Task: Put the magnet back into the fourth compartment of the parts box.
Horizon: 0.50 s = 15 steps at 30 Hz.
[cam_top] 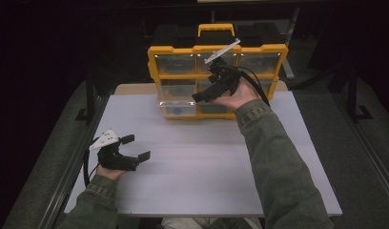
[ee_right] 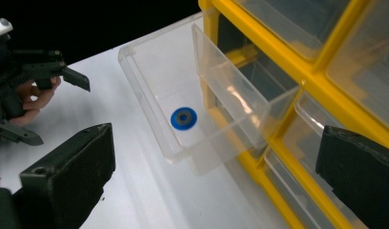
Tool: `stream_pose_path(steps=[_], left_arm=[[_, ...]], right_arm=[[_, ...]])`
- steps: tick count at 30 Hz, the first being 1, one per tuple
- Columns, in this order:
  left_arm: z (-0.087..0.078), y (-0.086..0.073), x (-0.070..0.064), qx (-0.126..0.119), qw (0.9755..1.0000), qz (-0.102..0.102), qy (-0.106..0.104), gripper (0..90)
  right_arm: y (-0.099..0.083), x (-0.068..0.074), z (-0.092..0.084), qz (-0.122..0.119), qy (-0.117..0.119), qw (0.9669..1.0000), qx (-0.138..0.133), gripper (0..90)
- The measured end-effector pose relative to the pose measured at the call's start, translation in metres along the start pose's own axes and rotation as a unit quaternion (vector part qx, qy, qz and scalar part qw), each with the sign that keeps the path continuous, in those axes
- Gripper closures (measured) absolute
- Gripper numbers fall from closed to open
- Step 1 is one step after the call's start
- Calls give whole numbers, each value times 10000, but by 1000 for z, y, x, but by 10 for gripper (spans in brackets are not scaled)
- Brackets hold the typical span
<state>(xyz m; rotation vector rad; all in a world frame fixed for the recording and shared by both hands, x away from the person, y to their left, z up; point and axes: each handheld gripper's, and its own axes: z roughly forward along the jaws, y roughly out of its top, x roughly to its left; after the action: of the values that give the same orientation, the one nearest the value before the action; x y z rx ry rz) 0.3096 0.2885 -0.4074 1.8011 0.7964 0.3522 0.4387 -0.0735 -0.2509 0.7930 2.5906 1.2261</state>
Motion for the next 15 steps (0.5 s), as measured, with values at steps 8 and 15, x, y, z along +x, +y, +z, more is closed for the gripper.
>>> stream_pose_path(steps=[8, 15], left_arm=[[-1, 0, 1, -45, 10000, -27, -4, 0], [0, 1, -2, -40, 10000, 52, -49, 0]], right_arm=[[-17, 0, -9, 84, -93, 9998, -137, 0], [-30, 3, -14, 112, -163, 9996, -192, 0]])
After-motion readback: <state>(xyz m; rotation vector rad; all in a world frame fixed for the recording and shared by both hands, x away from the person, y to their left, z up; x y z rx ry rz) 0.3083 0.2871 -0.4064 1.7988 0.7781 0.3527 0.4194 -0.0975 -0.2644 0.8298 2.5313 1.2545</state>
